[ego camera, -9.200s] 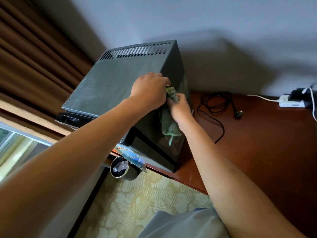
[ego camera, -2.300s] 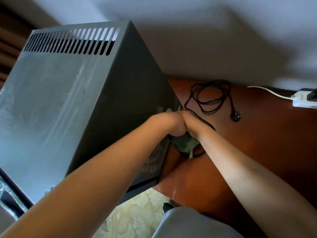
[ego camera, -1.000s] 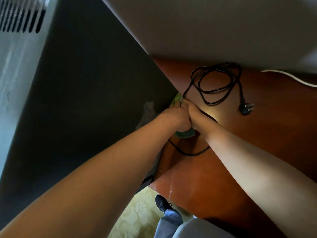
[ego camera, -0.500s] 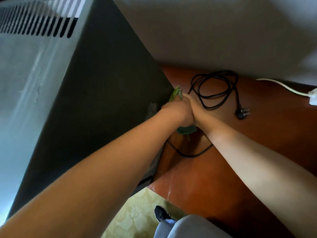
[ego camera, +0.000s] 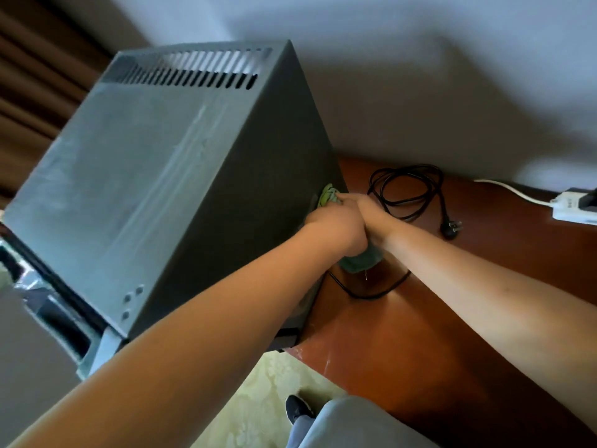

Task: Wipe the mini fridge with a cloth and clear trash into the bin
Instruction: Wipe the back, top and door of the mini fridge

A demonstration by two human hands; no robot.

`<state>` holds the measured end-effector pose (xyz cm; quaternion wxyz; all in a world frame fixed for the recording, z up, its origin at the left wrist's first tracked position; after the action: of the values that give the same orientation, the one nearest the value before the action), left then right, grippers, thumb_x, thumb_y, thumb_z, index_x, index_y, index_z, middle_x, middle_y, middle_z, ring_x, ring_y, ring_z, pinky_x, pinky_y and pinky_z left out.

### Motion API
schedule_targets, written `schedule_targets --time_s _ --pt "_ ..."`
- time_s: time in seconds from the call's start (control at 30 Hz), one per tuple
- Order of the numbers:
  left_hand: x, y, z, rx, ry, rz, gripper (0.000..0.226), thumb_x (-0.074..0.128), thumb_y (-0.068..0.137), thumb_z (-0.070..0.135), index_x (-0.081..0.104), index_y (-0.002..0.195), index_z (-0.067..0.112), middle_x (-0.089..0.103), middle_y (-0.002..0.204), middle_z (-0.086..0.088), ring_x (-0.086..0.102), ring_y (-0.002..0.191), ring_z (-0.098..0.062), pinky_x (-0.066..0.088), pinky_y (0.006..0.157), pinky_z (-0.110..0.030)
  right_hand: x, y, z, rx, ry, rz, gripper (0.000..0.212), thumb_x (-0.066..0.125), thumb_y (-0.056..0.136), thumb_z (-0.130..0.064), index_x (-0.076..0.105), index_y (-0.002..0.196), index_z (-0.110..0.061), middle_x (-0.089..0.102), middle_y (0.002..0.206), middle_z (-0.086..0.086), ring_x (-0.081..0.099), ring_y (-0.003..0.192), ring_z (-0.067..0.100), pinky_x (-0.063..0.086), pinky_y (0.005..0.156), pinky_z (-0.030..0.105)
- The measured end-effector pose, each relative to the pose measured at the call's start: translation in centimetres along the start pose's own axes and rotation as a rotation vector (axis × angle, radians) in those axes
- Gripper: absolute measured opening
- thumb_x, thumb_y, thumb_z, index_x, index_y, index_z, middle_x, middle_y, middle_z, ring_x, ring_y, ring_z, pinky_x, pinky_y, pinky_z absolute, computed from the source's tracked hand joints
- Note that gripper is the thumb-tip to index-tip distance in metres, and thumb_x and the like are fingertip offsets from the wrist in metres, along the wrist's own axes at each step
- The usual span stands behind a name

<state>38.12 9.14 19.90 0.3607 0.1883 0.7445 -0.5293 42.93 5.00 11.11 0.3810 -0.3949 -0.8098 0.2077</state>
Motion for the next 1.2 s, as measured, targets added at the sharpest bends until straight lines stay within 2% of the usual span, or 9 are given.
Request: schedule_targets --time_s 0.13,0.27,0.47,0.57,0.67,0.8,0.93,1.03,1.2 --pt "-1.2 -4.0 -1.4 0.016 -0.08 0.134 0.086 0.057 0.096 0.035 0.003 0.162 0.019 0.029 0.159 -0.016 0.054 0.125 -0.036 0.053 0.095 -0.052 2.3 -3.5 -2.5 -0.057 -0.057 -0.064 0.02 0.049 0.104 -0.018 0.063 0.112 -0.007 0.064 0.082 0.0 0.066 0.065 0.01 0.057 0.065 0.027" --pt "-3.2 -7.4 -3.3 0.081 -0.147 0.234 0.08 0.058 0.095 0.039 0.015 0.161 0.025 0.036 0.157 -0.012 0.057 0.123 -0.031 0.055 0.095 -0.049 4.0 -6.7 -6.1 -0.334 -0.642 0.001 0.035 0.052 0.102 -0.011 0.058 0.136 -0.007 0.063 0.121 0.002 0.06 0.114 0.015 0.046 0.109 0.041" --pt "-8.1 -11.1 -5.4 0.151 -0.12 0.369 0.047 0.05 0.096 0.035 0.051 0.14 0.019 0.065 0.123 -0.006 0.062 0.102 -0.026 0.053 0.087 -0.04 7.5 -10.6 -11.7 -0.433 -1.401 -0.127 0.029 0.059 0.077 -0.024 0.073 0.102 -0.022 0.073 0.104 0.009 0.065 0.093 0.028 0.052 0.076 0.044" --pt "-8.5 -11.8 -5.7 0.136 -0.131 0.345 0.045 0.052 0.097 0.03 0.051 0.141 0.018 0.064 0.123 -0.006 0.06 0.101 -0.025 0.049 0.083 -0.035 8.0 -10.5 -13.2 -0.348 -1.495 -0.134 0.034 0.068 0.081 -0.029 0.07 0.115 -0.028 0.07 0.113 0.001 0.065 0.103 0.025 0.053 0.087 0.042" --pt "-7.7 -11.8 -5.9 0.127 -0.157 0.296 0.056 0.051 0.099 0.022 0.038 0.154 0.018 0.058 0.138 -0.009 0.059 0.122 -0.028 0.05 0.093 -0.036 6.8 -10.2 -13.3 -0.32 -1.337 -0.132 0.044 0.069 0.09 -0.021 0.062 0.132 -0.03 0.065 0.124 -0.002 0.063 0.108 0.018 0.055 0.094 0.037" --pt "-5.8 -11.2 -6.4 0.116 -0.182 0.294 0.063 0.049 0.099 0.023 0.029 0.158 0.017 0.05 0.15 -0.009 0.052 0.133 -0.028 0.047 0.108 -0.04 4.5 -9.8 -8.0 -0.333 -0.761 -0.15 0.042 0.067 0.095 -0.015 0.059 0.134 -0.026 0.069 0.12 0.001 0.07 0.099 0.014 0.059 0.075 0.027" --pt "-2.5 -10.4 -6.0 0.103 -0.171 0.23 0.065 0.048 0.1 0.021 0.024 0.16 0.015 0.035 0.16 -0.007 0.041 0.142 -0.026 0.042 0.113 -0.046 4.6 -7.2 -1.6 -0.471 -0.564 0.009 0.052 0.06 0.1 -0.022 0.045 0.15 -0.029 0.051 0.148 -0.001 0.052 0.131 0.016 0.045 0.109 0.037" --pt "0.2 -9.7 -6.1 0.088 -0.105 0.196 0.068 0.048 0.099 0.016 0.021 0.161 0.018 0.014 0.169 -0.002 0.023 0.153 -0.024 0.036 0.118 -0.05 5.6 -6.0 2.2 -0.426 -0.427 0.095 0.053 0.055 0.102 -0.025 0.039 0.152 -0.033 0.046 0.152 -0.003 0.046 0.136 0.015 0.039 0.115 0.038" --pt "1.5 -9.7 -6.1 0.1 -0.061 0.194 0.068 0.049 0.099 0.018 0.02 0.161 0.015 0.019 0.167 -0.003 0.03 0.149 -0.025 0.041 0.114 -0.049 6.4 -6.9 2.9 -0.214 -0.228 -0.004 0.032 0.045 0.105 -0.008 0.054 0.136 -0.003 0.063 0.119 0.016 0.065 0.095 0.02 0.055 0.075 0.028"
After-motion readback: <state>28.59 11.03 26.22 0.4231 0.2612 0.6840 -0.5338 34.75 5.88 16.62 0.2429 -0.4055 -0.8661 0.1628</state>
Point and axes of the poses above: each hand's wrist, its own y-axis towards the middle knuckle, its own x-axis out of the palm, z = x × y, the point moved 3 cm from there along y, towards the middle knuckle
